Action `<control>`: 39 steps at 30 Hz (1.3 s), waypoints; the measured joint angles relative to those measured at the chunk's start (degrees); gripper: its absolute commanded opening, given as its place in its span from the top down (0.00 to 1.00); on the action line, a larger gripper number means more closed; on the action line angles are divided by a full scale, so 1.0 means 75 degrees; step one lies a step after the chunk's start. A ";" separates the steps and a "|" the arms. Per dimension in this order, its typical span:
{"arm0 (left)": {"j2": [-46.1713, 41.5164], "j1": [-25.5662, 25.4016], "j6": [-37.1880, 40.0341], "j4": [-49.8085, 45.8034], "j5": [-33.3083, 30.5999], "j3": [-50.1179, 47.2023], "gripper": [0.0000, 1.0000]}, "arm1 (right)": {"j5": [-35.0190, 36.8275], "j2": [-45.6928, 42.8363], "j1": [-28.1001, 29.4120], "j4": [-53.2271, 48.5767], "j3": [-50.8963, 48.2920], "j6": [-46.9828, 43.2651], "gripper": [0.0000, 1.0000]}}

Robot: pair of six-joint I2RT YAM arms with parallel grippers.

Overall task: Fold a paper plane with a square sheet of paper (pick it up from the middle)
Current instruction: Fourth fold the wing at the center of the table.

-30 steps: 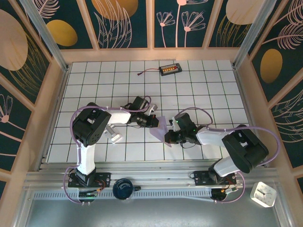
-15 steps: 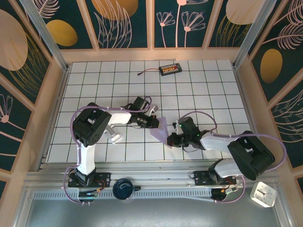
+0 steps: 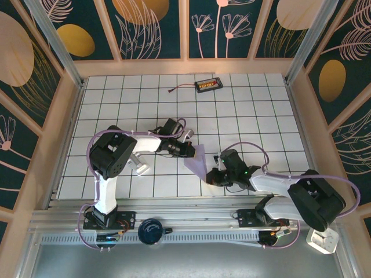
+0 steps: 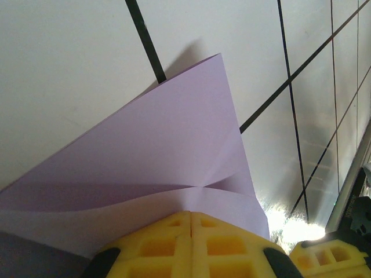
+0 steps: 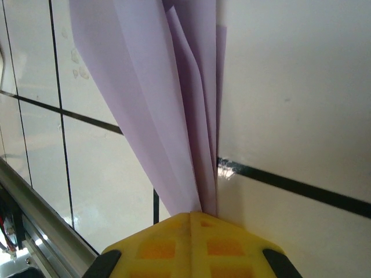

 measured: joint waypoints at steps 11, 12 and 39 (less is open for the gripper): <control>0.0012 0.0000 0.0003 -0.0029 0.0012 0.0023 0.96 | 0.0003 -0.0857 0.0099 -0.1460 0.0035 0.0140 1.00; 0.0012 0.0000 0.0003 -0.0026 0.0012 0.0023 0.96 | 0.0015 -0.0918 0.0085 -0.1635 0.0122 0.0134 1.00; 0.0015 0.0000 0.0000 -0.0026 0.0017 0.0023 0.95 | -0.0274 0.0901 -0.0539 -0.0935 0.1186 -0.0562 1.00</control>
